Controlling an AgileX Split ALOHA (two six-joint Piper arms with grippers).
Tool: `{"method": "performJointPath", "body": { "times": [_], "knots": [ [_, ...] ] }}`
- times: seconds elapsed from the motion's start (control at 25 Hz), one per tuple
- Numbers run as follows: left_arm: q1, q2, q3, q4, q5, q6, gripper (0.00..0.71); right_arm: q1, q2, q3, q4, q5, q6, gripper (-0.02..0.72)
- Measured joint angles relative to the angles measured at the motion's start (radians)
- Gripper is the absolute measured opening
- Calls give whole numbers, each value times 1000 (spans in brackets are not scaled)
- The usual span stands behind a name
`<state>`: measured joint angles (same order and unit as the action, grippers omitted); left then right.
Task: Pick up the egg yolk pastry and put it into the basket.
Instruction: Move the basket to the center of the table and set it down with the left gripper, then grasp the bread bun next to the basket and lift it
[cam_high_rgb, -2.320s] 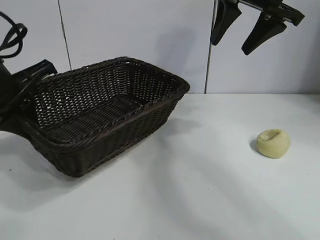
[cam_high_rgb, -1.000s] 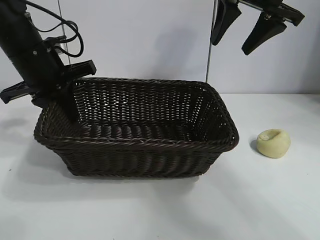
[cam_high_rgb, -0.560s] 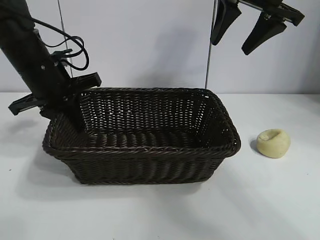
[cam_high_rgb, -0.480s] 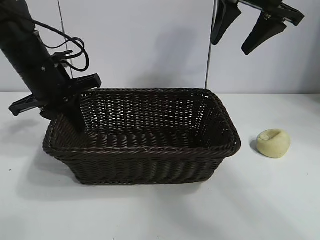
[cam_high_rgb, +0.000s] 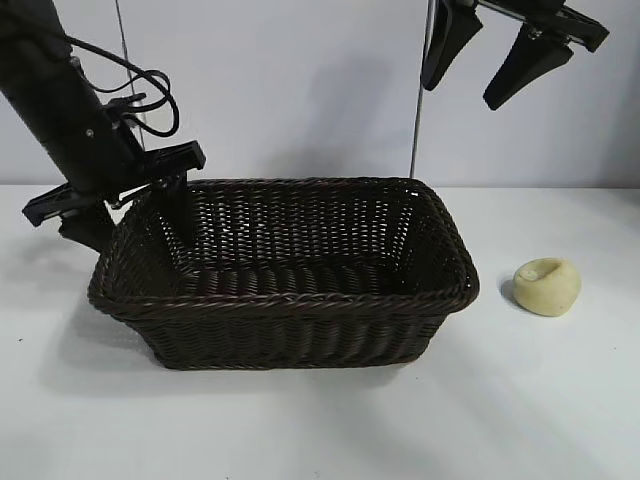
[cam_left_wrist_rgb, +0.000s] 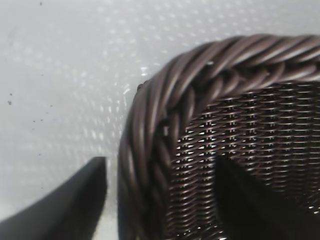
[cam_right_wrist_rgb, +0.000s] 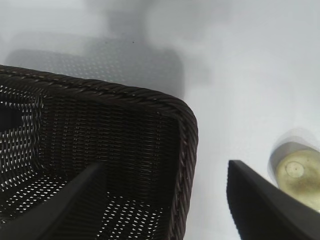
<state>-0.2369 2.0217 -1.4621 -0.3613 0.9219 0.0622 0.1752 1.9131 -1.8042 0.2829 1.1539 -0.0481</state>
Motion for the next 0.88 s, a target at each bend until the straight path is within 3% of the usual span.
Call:
{"method": "performJointPath", "body": {
  "times": [0.64,0.88],
  "knots": [
    [0,-289,2,-7,156,0,535,0,0,0,0,0,2,496],
    [0,-363,57,-114,135,0,535,0,0,0,0,0,2,496]
  ]
}}
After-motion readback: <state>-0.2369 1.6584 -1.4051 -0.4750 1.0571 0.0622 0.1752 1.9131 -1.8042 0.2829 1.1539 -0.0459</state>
